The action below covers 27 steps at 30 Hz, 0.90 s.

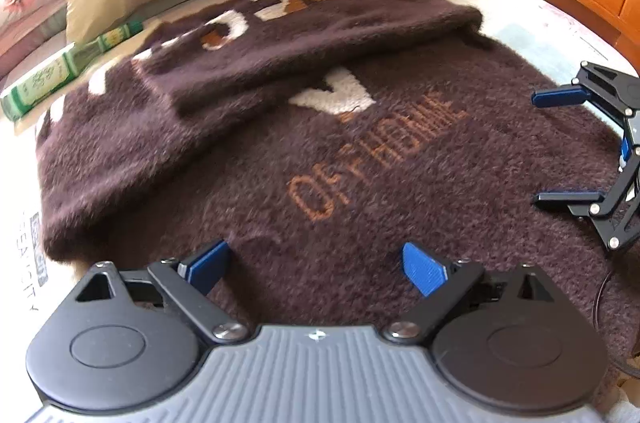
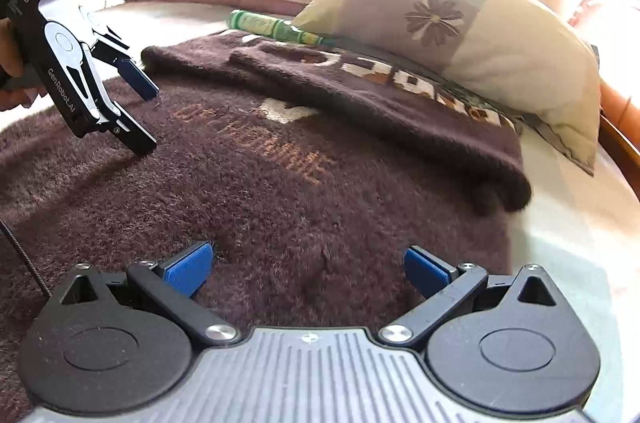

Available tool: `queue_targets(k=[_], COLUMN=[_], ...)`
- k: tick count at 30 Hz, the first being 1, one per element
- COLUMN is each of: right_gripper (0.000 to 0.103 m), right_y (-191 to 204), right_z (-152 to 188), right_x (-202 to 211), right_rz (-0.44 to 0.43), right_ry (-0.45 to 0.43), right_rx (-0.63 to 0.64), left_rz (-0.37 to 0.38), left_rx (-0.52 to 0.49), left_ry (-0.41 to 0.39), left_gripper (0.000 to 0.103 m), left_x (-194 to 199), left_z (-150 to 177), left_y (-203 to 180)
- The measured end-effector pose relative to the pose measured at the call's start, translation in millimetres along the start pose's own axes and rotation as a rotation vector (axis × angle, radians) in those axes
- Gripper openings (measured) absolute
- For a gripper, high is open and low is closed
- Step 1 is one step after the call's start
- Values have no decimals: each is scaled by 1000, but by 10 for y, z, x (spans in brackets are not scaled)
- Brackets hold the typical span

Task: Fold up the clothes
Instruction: 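Withdraw both open grippers above the folded sweater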

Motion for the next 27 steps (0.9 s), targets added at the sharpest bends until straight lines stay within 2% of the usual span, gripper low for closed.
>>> queue_targets(k=[4, 11, 18, 27], right_gripper=[103, 103, 103, 103], right_y=[-32, -132, -140, -13], right_z=[86, 274, 110, -109], right_x=[75, 300, 222, -61], right_rz=[2, -32, -64, -158], right_ry=[15, 84, 91, 90], right_rx=[-44, -98, -39, -28], left_rz=[0, -1, -9, -4], left_rx=[-57, -39, -25, 20], left_ry=[13, -1, -40, -67], left_gripper=[93, 94, 94, 95], left_x=[31, 50, 86, 88], left_z=[56, 79, 60, 175], left_y=[-64, -58, -87, -62])
Point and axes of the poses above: each gripper's, at about its wrist camera, not at the fingertips, and x roughly against the way its jaws point, y to its left, z to its underside, the point moved 3 cm from there along -x, roughly the way its jaws point, and after that the axes turned 13 degrees about x, right-handed, at the moved point
